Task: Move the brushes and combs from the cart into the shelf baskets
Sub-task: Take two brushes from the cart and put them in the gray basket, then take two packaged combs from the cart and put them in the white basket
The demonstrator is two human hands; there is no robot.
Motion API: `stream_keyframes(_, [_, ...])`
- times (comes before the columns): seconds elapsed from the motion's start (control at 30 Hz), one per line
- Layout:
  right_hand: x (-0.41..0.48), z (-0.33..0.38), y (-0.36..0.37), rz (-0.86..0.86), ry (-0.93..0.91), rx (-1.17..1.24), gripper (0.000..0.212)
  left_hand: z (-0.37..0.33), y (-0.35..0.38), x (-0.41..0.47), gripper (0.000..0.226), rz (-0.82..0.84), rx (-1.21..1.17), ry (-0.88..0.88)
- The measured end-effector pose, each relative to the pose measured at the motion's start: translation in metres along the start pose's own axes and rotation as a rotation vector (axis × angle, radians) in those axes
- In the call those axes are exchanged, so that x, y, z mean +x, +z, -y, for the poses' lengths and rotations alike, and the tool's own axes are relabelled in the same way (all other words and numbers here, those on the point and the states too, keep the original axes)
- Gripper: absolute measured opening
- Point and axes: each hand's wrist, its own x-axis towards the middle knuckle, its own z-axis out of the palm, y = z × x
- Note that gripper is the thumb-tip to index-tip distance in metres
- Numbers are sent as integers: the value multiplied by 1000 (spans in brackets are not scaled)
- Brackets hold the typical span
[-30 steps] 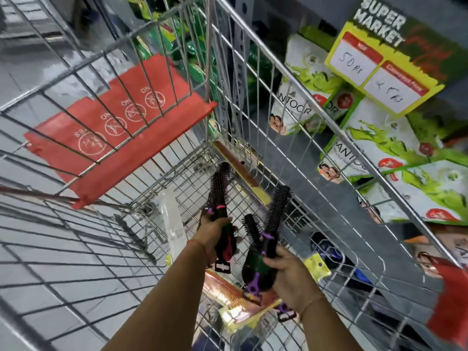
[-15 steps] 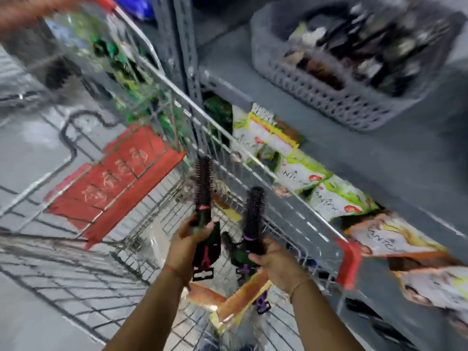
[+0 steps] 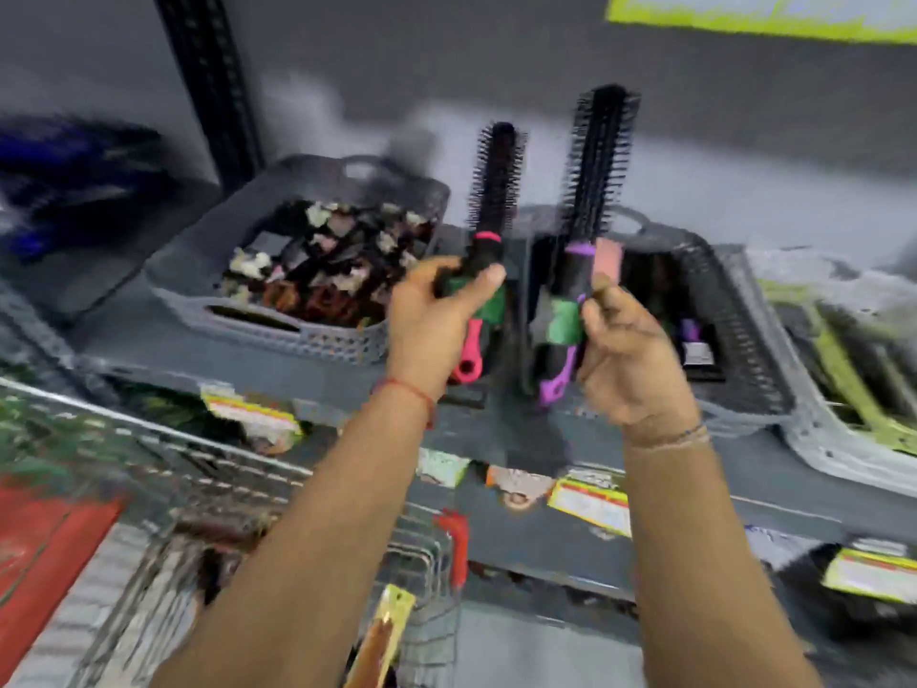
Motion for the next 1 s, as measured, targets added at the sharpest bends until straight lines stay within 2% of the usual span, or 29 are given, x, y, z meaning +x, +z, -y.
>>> stream_keyframes(0.07, [16,28,-30,-164,-52,-186,21,1,50,21,19,63,58,-41])
stream_keyframes(0.1, [25,38,-49,-267,-56,-290,25,3,76,29,13,76,82,-65])
stream_keyframes(0.17, [39,50,-84,-440,-9,-484,31,13,121,41,25,74,176,-135])
stream_keyframes(0.23, [51,49,-115,-553,73,-644,20,31,150,50,37,124,363,-218])
stream_keyframes(0.27, [55,45,-127,-581,118,-720,16,42,158,52,40,158,457,-269])
stream_keyframes(0.33, [58,35,-146,-563,233,-915,25,63,166,54,46,183,688,-305])
stream_keyframes(0.47, [57,23,-160,-531,361,-1205,32,76,168,50,52,168,1051,-173])
stream_keyframes(0.6, [51,24,-158,-558,385,-1329,31,69,165,47,52,211,1146,-97])
stream_keyframes(0.67, [44,31,-145,-650,300,-1472,34,58,159,41,49,210,1174,33])
stream_keyframes(0.73, [43,38,-115,-701,85,-1545,35,41,138,34,43,117,1097,208])
stream_keyframes(0.8, [48,39,-68,-589,-192,-1488,28,26,100,30,46,-61,883,329])
stream_keyframes(0.83, [49,31,-39,-489,-307,-1418,27,23,74,28,48,-155,760,334])
stream_keyframes(0.93, [34,-21,52,-220,-489,-1152,22,33,-18,18,49,-442,448,179])
stream_keyframes(1.0, [14,-74,102,-52,-459,-1052,19,50,-84,0,50,-645,423,41])
